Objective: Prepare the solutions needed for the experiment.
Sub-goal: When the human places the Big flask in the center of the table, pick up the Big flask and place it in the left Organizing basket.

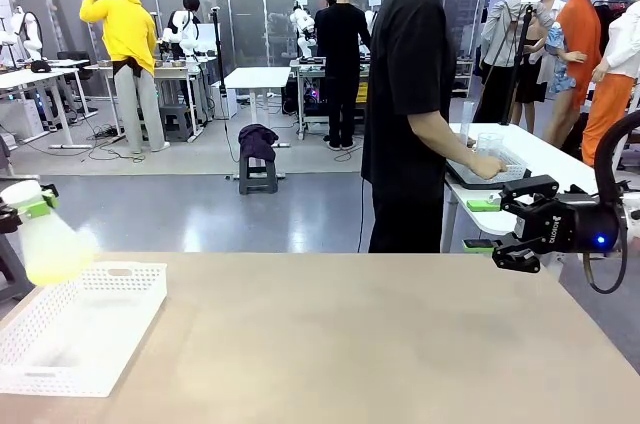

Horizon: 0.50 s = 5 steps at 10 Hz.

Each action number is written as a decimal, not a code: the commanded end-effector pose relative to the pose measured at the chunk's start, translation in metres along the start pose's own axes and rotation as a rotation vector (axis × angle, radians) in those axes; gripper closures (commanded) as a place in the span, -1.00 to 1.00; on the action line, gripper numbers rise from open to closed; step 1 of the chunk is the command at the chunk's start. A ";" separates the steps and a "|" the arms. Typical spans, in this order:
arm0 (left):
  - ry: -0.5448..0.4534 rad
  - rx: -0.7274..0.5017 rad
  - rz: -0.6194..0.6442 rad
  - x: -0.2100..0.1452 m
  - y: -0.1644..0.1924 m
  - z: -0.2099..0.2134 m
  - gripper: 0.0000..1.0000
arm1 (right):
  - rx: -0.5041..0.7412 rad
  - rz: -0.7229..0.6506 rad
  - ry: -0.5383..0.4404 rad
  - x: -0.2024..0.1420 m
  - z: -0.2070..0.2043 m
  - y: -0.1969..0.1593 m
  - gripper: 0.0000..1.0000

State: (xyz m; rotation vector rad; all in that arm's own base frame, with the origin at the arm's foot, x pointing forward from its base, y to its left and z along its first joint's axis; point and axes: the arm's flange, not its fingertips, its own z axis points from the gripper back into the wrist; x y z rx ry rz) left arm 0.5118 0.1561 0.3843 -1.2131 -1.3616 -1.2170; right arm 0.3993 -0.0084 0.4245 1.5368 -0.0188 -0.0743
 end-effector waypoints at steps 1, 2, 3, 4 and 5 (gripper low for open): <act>-0.015 0.033 0.017 -0.019 -0.001 0.004 1.00 | 0.006 0.004 0.000 0.000 0.000 0.002 -0.28; -0.017 0.031 0.039 -0.029 -0.003 0.007 1.00 | 0.006 0.004 0.000 0.000 0.000 0.002 -0.28; -0.013 0.024 0.045 -0.038 -0.003 0.007 1.00 | 0.006 0.004 0.000 0.000 0.000 0.002 -0.28; -0.006 0.018 0.065 -0.046 -0.003 0.004 1.00 | 0.006 0.004 0.000 0.000 0.000 0.002 -0.28; 0.007 0.004 0.073 -0.055 -0.003 0.002 1.00 | 0.006 0.004 0.000 0.000 0.000 0.002 -0.28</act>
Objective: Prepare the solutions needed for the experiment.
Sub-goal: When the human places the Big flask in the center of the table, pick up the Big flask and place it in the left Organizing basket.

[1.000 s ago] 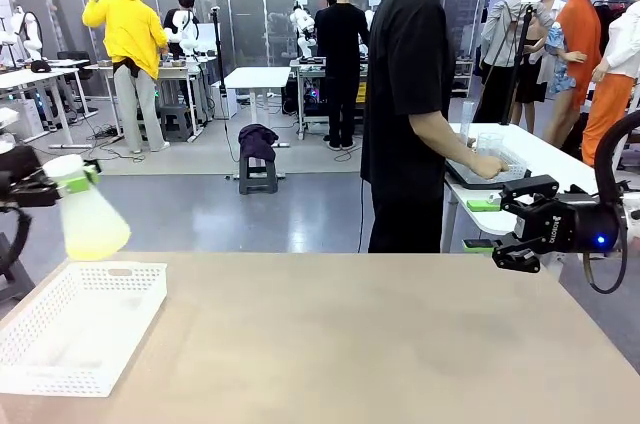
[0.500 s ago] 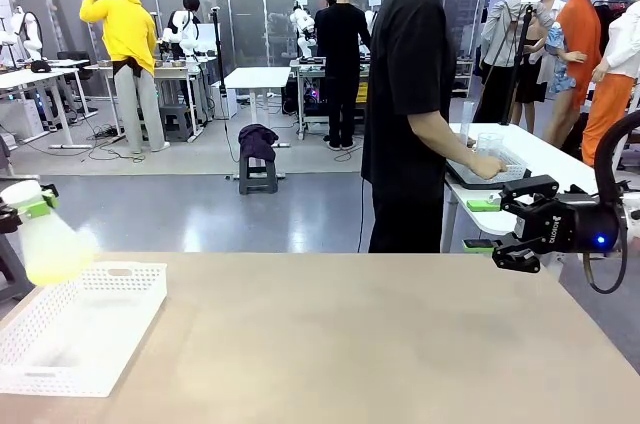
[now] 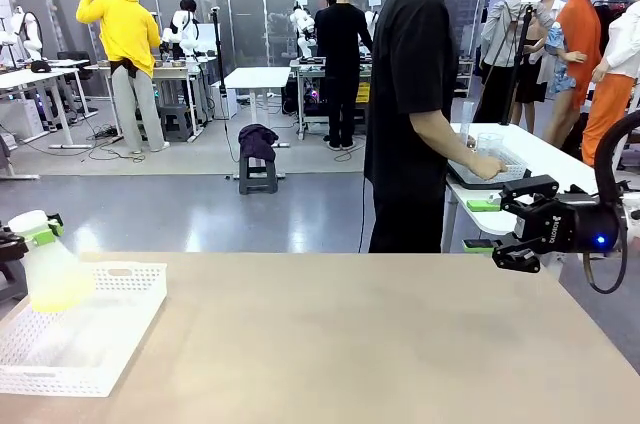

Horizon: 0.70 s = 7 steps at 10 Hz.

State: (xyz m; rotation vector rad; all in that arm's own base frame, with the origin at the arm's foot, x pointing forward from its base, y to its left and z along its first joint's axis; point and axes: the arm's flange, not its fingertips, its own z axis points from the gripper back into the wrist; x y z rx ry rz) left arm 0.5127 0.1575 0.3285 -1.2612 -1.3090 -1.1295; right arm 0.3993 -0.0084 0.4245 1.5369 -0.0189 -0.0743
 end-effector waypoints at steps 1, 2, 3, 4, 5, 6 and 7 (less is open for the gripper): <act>0.041 -0.012 -0.009 -0.008 0.001 -0.008 1.00 | 0.006 0.004 0.000 0.000 0.000 0.002 -0.28; 0.052 -0.008 -0.013 -0.014 0.002 -0.012 1.00 | 0.006 0.004 0.000 0.000 0.000 0.002 -0.28; 0.077 -0.008 -0.008 -0.022 0.001 -0.017 1.00 | 0.006 0.004 0.000 0.000 0.000 0.002 -0.28; 0.079 -0.011 -0.016 -0.030 0.002 -0.021 1.00 | 0.006 0.004 0.000 0.000 0.000 0.002 -0.28; 0.090 -0.016 -0.034 -0.038 0.001 -0.027 1.00 | 0.006 0.004 0.000 0.000 0.000 0.002 -0.28; 0.110 -0.015 -0.054 -0.043 0.000 -0.032 1.00 | 0.006 0.004 0.000 0.000 0.000 0.002 -0.28; 0.128 -0.013 -0.053 -0.047 0.000 -0.036 1.00 | 0.006 0.004 0.000 0.000 0.000 0.002 -0.28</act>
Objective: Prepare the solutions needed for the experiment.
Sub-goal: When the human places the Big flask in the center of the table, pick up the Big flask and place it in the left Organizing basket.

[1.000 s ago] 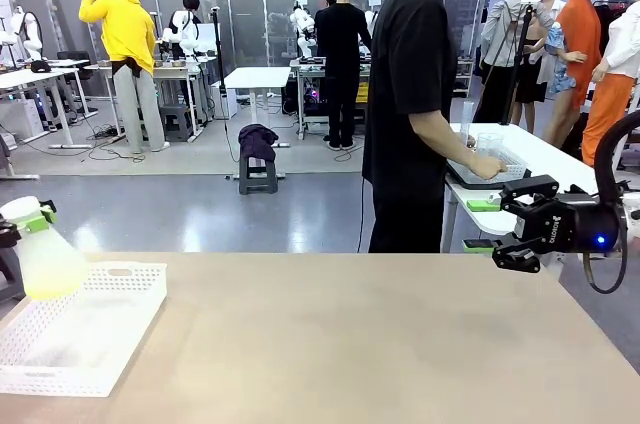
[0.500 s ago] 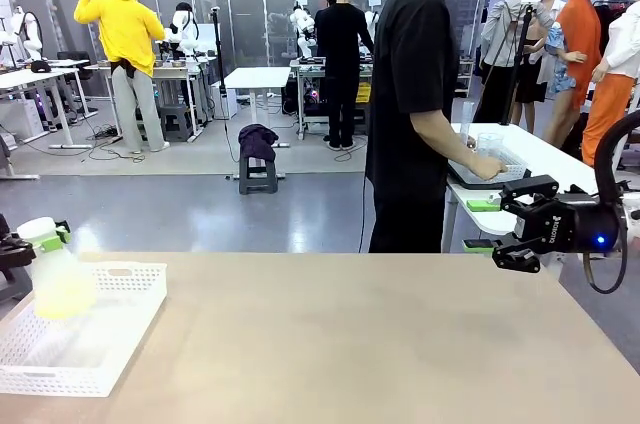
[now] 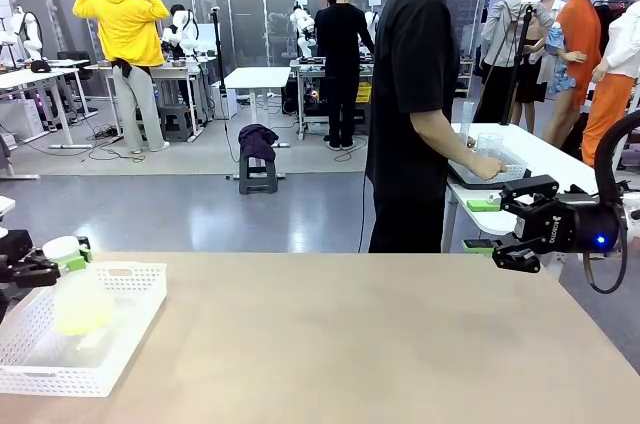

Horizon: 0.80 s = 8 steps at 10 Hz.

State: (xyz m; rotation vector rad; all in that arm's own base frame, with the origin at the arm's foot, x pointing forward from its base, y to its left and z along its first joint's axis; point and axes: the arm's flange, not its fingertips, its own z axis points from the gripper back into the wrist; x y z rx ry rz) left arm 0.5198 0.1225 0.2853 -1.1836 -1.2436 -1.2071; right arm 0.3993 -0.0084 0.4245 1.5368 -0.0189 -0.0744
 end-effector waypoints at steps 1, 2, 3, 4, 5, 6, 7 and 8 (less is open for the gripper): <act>0.024 -0.011 -0.024 -0.003 -0.005 -0.011 1.00 | 0.006 0.004 0.000 0.000 0.000 0.002 -0.28; 0.021 -0.021 -0.029 -0.009 -0.003 -0.014 1.00 | 0.006 0.004 0.000 0.000 0.000 0.002 -0.28; 0.013 -0.043 -0.023 -0.013 -0.003 -0.015 1.00 | 0.006 0.004 0.000 0.000 0.000 0.002 -0.28; 0.042 -0.060 -0.025 -0.015 -0.004 -0.018 1.00 | 0.006 0.004 0.000 0.000 0.000 0.002 -0.28; 0.048 -0.070 -0.026 -0.016 -0.004 -0.019 1.00 | 0.006 0.004 0.000 0.000 0.000 0.002 -0.28; 0.055 -0.082 -0.031 -0.020 -0.002 -0.019 1.00 | 0.006 0.004 0.000 0.000 0.000 0.002 -0.28; 0.062 -0.098 -0.017 -0.021 -0.001 -0.020 1.00 | 0.006 0.004 0.000 0.000 0.000 0.002 -0.28; 0.080 -0.096 -0.004 -0.021 -0.001 -0.020 0.40 | 0.006 0.004 0.000 0.000 0.000 0.002 -0.28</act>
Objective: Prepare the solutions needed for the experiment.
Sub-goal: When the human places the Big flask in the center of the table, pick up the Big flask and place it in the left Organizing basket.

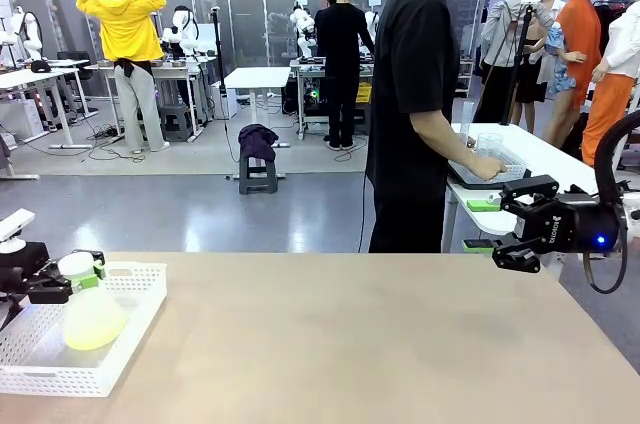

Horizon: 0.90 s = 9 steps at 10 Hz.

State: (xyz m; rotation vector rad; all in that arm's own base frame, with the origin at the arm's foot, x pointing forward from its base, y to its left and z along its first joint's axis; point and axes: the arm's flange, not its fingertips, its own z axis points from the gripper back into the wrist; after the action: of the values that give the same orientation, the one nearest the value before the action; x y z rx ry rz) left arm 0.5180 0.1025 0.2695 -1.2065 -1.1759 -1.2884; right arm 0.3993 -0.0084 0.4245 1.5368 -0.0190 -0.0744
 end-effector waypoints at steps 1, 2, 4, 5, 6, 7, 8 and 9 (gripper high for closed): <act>0.044 -0.033 0.002 -0.007 0.002 0.000 0.15 | 0.006 0.004 0.000 0.000 0.000 0.002 -0.28; 0.040 -0.048 0.002 -0.009 0.001 0.000 0.00 | 0.006 0.004 0.000 0.000 0.000 0.002 -0.28; 0.068 -0.038 0.006 -0.010 -0.001 0.002 -0.40 | 0.006 0.004 0.000 0.000 0.000 0.002 -0.28; 0.064 -0.034 0.011 -0.010 0.000 0.004 -0.33 | 0.006 0.004 0.000 0.000 0.000 0.002 -0.28; 0.054 -0.020 0.024 -0.009 0.000 0.006 -0.80 | 0.006 0.004 0.000 0.000 0.000 0.002 -0.28; 0.024 -0.023 0.009 -0.004 -0.001 0.002 -0.73 | 0.006 0.004 0.000 0.000 0.000 0.002 -0.28; 0.024 -0.023 0.009 -0.004 -0.001 0.002 -0.73 | 0.006 0.004 0.000 0.000 0.000 0.002 -0.28; 0.024 -0.023 0.009 -0.004 -0.001 0.002 -0.73 | 0.006 0.004 0.000 0.000 0.000 0.002 -0.28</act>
State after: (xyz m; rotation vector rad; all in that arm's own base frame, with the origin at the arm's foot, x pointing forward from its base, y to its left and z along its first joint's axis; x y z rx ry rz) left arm 0.5171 0.1052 0.2644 -1.2049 -1.1379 -1.3056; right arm 0.3993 -0.0084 0.4245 1.5368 -0.0189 -0.0744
